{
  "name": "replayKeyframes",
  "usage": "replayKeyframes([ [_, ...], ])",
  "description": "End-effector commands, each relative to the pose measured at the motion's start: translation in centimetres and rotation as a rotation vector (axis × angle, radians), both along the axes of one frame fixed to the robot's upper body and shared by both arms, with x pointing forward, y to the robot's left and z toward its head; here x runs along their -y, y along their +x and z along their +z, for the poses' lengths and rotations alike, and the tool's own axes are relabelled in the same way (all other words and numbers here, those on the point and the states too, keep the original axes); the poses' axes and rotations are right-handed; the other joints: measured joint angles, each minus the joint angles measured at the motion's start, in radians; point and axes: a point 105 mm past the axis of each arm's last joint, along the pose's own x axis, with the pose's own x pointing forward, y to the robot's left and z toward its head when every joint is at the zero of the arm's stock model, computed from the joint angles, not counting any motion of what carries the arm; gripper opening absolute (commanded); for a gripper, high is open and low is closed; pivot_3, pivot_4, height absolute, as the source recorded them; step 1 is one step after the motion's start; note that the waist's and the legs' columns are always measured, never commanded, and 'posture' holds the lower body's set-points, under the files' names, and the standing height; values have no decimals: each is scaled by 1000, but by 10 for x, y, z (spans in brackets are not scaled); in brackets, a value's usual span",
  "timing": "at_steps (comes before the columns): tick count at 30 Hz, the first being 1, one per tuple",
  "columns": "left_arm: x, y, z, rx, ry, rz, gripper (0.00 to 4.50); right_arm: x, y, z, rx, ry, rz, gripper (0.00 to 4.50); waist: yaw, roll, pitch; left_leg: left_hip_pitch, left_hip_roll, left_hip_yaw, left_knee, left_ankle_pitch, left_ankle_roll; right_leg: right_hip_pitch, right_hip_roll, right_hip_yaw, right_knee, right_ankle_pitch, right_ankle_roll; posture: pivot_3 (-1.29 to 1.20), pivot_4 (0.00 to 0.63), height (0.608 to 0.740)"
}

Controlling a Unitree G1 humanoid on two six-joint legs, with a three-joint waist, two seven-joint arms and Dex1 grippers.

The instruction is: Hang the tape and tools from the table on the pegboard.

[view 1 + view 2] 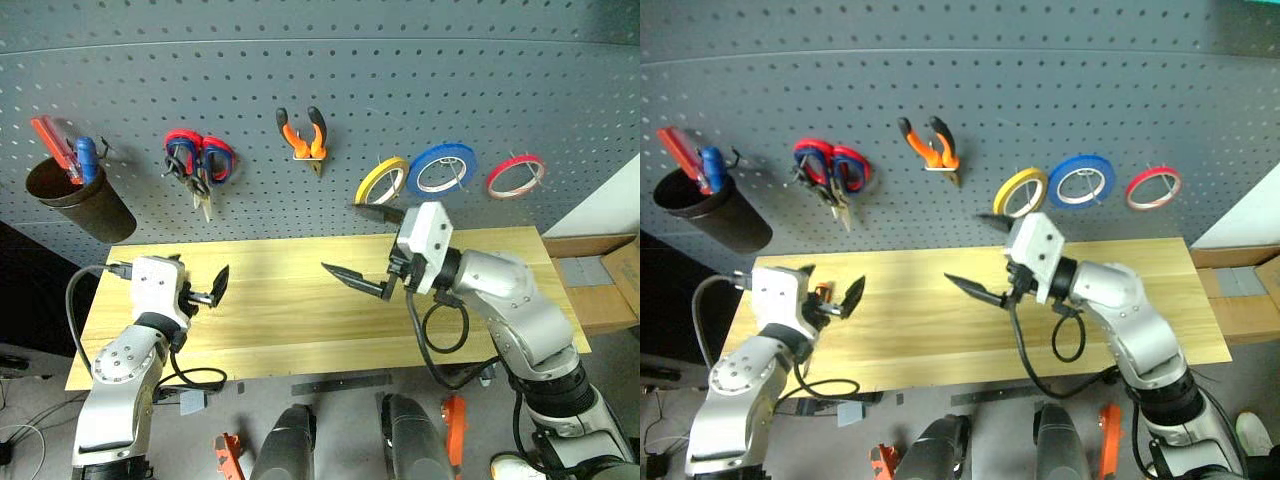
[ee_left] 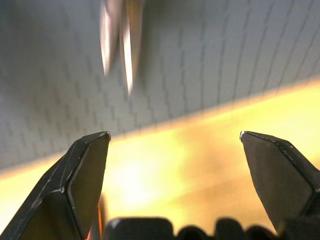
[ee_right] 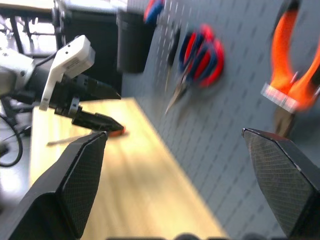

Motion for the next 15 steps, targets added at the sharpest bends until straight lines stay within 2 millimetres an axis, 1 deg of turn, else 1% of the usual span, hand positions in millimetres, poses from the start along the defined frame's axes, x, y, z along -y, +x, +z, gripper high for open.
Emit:
replayKeyframes([
  [1,-29,3,-12,-105,-7,120,4481,-7,-4,-8,-67,-32,-44,4500,1,0,0,0,0,0,0,0,0,0,0,0,0,0,0,-23,271,740],
  [4,-40,12,-23,-186,-73,155,4481,-16,-3,-14,-123,-35,-67,4500,1,0,0,0,0,-1,0,0,0,0,0,-1,1,0,-1,-27,276,740],
  [7,-46,23,-29,-240,-122,172,4481,-24,-4,-17,-162,-41,-79,4500,0,0,0,0,0,-2,0,0,0,0,0,-1,1,0,-1,-40,283,740],
  [9,-56,27,-28,-247,-142,207,4481,-28,-5,-17,-177,-43,-80,4500,-1,0,0,0,0,-3,0,0,0,0,0,-1,0,0,-1,-47,286,740],
  [13,-81,30,-25,-257,-150,286,4481,-37,-5,-14,-202,-30,-90,4500,-11,0,0,0,0,-3,0,0,0,-1,0,-1,0,0,-1,-60,289,740],
  [15,-89,30,-25,-269,-170,300,4481,-42,-4,-13,-216,-21,-96,4500,-19,0,0,0,0,-4,0,0,0,-1,0,-2,0,0,-1,-64,291,740],
])
